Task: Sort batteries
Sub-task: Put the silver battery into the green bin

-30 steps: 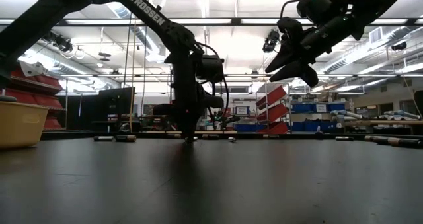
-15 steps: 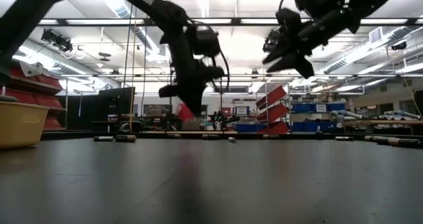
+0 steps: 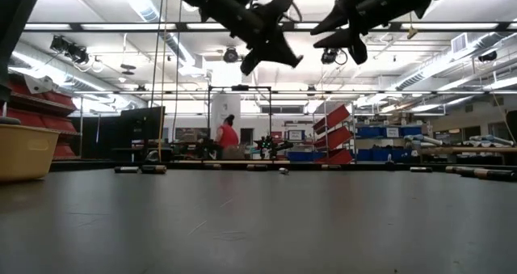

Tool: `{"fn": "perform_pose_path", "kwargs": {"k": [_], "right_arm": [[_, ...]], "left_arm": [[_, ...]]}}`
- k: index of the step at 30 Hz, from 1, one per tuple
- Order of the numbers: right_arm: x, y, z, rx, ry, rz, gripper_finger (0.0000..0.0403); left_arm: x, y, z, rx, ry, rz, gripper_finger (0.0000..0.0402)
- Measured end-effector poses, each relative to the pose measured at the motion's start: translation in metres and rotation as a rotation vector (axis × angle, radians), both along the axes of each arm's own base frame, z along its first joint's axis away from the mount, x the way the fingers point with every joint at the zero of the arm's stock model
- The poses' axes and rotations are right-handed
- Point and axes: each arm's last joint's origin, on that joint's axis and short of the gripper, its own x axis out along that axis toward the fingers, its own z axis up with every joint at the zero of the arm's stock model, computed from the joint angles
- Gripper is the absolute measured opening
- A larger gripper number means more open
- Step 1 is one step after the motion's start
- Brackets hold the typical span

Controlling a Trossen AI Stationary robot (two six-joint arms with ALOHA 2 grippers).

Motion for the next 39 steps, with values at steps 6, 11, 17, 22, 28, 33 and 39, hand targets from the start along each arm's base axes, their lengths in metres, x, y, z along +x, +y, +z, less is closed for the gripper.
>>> {"fn": "perform_pose_path", "kwargs": {"k": [6, 11, 17, 22, 28, 33, 39], "right_arm": [[-0.004, 0.003, 0.008, -0.010, -0.047, 0.022, 0.0129], [-0.002, 0.006, 0.011, -0.019, -0.072, 0.041, 0.0127], [0.000, 0.006, 0.015, -0.061, -0.109, 0.037, 0.0127], [0.001, 0.008, 0.017, -0.079, -0.128, 0.047, 0.0119], [0.003, 0.012, 0.018, -0.113, -0.124, 0.067, 0.0045], [0.004, 0.013, 0.018, -0.118, -0.122, 0.067, 0.0020], [0.004, 0.013, 0.017, -0.119, -0.117, 0.067, 0.0020]], "left_arm": [[0.006, -0.007, 0.011, -0.001, -0.120, -0.059, 0.0027], [0.012, -0.012, 0.020, -0.012, -0.224, -0.082, 0.0031], [0.015, -0.014, 0.031, -0.036, -0.333, -0.087, 0.0031], [0.016, -0.013, 0.033, -0.042, -0.357, -0.071, 0.0031], [0.017, -0.012, 0.032, -0.054, -0.372, -0.047, 0.0032], [0.017, -0.012, 0.032, -0.051, -0.369, -0.044, 0.0032], [0.017, -0.012, 0.031, -0.053, -0.362, -0.035, 0.0036]]}}
